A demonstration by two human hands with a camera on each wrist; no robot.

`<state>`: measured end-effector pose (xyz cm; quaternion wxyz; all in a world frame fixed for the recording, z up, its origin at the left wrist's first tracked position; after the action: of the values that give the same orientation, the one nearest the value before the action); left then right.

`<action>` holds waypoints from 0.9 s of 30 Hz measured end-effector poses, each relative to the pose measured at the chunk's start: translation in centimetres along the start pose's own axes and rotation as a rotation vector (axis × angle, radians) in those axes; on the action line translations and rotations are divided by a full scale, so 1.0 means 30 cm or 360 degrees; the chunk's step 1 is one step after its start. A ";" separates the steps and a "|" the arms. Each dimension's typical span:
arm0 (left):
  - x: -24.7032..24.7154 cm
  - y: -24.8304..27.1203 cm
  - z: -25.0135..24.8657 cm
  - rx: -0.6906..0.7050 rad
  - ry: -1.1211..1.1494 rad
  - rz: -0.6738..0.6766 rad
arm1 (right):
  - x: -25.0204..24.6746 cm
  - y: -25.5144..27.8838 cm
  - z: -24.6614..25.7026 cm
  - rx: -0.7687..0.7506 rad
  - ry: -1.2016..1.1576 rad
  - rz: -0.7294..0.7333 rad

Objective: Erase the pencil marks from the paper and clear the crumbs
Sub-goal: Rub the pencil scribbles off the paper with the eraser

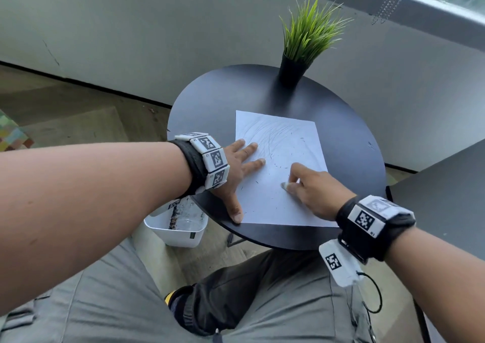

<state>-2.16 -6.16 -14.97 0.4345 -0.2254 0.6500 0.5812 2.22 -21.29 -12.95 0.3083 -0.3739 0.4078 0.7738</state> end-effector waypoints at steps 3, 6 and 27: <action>-0.006 -0.007 -0.004 -0.0036 0.0078 -0.0091 | 0.023 0.024 0.033 -0.0065 0.0044 0.0017; 0.001 -0.017 -0.010 -0.0064 0.0038 -0.0171 | 0.116 0.091 0.119 -0.0290 0.0168 0.0214; 0.024 -0.038 -0.008 -0.0093 0.0024 -0.0035 | 0.171 0.115 0.146 -0.0356 0.0190 0.0298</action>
<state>-1.69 -6.50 -16.23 0.4294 -0.2496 0.6334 0.5934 -4.63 -18.29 -14.12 0.1663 -0.4117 0.3698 0.8161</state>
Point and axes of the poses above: each hand's wrist, its own y-axis away from the middle knuckle, its own x-axis out of the palm, z = x × y, the point moved 10 cm from there along -y, towards the middle knuckle, and after that the axes turned 5 degrees about -y, right-handed, at the moved point
